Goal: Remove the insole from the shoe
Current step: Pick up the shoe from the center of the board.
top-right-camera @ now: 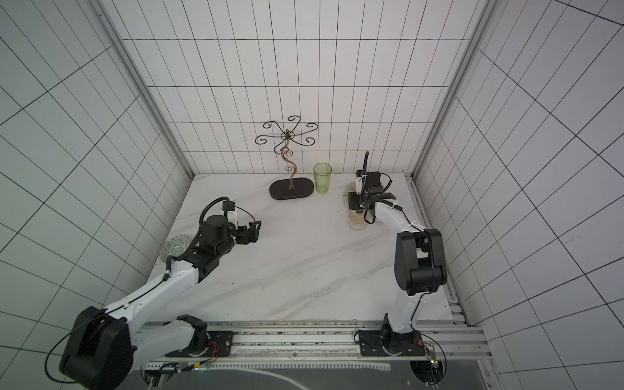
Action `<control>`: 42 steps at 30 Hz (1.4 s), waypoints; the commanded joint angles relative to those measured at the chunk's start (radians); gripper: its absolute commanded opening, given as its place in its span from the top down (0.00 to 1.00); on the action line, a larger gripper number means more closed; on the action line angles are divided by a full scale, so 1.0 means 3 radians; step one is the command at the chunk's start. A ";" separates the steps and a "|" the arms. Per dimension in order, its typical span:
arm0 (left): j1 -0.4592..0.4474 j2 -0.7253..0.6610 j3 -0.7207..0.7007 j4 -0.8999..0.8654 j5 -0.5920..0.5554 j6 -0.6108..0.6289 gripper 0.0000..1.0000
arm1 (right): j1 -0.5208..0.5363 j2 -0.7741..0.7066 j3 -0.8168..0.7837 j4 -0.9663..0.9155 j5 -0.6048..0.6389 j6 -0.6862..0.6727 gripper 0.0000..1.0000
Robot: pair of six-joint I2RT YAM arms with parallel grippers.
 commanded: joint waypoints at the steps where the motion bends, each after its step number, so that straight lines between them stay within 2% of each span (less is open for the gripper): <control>1: -0.0018 -0.0026 -0.0071 -0.0049 0.0093 -0.0073 0.02 | 0.0054 0.0082 0.0291 -0.0459 0.0025 -0.0099 0.45; 7: -0.0018 -0.0043 -0.0160 -0.0029 0.0146 -0.0116 0.03 | 0.0107 0.0231 0.0307 -0.0514 0.0082 -0.0166 0.46; 13: -0.0019 0.0002 -0.0154 0.0011 0.0187 -0.0132 0.03 | 0.0151 0.0522 0.0588 -0.0607 0.0114 -0.0259 0.54; 16: -0.0018 0.0007 -0.0142 0.0016 0.0178 -0.0135 0.03 | 0.0155 0.0709 0.0773 -0.0738 0.0128 -0.0323 0.65; 19: -0.0018 -0.0008 -0.0135 0.0012 0.0153 -0.0152 0.03 | 0.0184 0.0780 0.0805 -0.0815 0.0148 -0.0390 0.83; 21: -0.0018 -0.0032 -0.0121 -0.0002 0.0135 -0.0178 0.03 | 0.0226 0.0708 0.0679 -0.0793 0.0139 -0.0428 0.94; 23: -0.0018 -0.0048 -0.0116 0.0007 0.0157 -0.0177 0.03 | 0.0278 0.0587 0.0494 -0.0756 0.0145 -0.0465 1.00; 32: -0.0009 -0.0146 -0.0050 -0.0153 -0.0082 -0.0244 0.02 | 0.0789 -0.0371 -0.0678 -0.0380 0.0176 -0.0747 1.00; 38: 0.0130 -0.0335 0.0017 -0.0416 -0.0118 -0.0331 0.02 | 0.1367 -0.0797 -0.1211 -0.0100 -0.0060 -0.1293 1.00; 42: 0.0206 -0.0454 0.0025 -0.0553 -0.0088 -0.0384 0.02 | 0.1590 -0.1007 -0.1501 0.0313 -0.0451 -0.1698 1.00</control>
